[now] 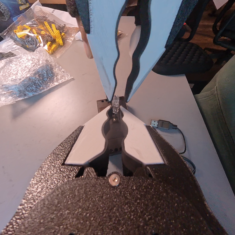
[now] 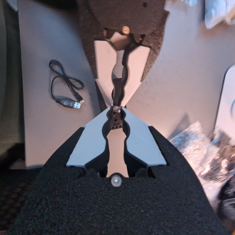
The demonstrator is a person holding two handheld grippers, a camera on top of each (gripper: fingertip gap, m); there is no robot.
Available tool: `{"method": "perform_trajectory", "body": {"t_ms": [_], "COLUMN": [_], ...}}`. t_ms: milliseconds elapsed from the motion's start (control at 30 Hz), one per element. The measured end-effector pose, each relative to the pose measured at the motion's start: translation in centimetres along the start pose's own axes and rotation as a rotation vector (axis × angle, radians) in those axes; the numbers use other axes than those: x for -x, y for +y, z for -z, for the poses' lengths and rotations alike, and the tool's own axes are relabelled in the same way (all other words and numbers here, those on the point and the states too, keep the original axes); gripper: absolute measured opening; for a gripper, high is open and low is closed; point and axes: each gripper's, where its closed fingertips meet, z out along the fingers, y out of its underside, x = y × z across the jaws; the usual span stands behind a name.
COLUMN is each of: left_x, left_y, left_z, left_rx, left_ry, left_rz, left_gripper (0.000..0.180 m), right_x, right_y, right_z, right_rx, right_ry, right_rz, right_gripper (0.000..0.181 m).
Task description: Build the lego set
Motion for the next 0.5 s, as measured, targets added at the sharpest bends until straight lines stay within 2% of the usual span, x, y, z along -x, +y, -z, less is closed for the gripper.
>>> {"method": "perform_trajectory", "body": {"t_ms": [67,233,400,500], "left_x": [-0.06,-0.19,-0.27,-0.2], "left_y": [0.02,0.1,0.12,0.11], "left_z": [0.03,0.18,0.21,0.24], "left_rx": [-0.005,-0.021,-0.027,-0.031], "left_ry": [0.014,0.04,0.057,0.05], "left_rz": [-0.013,-0.029,-0.026,-0.007], "left_gripper": [0.008,0.008,0.008,0.008], "right_x": [0.44,0.21,0.24,0.08], "right_y": [-0.27,-0.14,-0.09,-0.09], "right_z": [0.13,-0.24,-0.39,-0.44], "right_rx": [0.007,0.08,0.127,0.141], "right_ry": [-0.01,-0.065,-0.13,-0.14], "right_rz": [0.214,0.432,0.524,0.43], "right_gripper": [0.018,0.01,0.008,0.007]}}
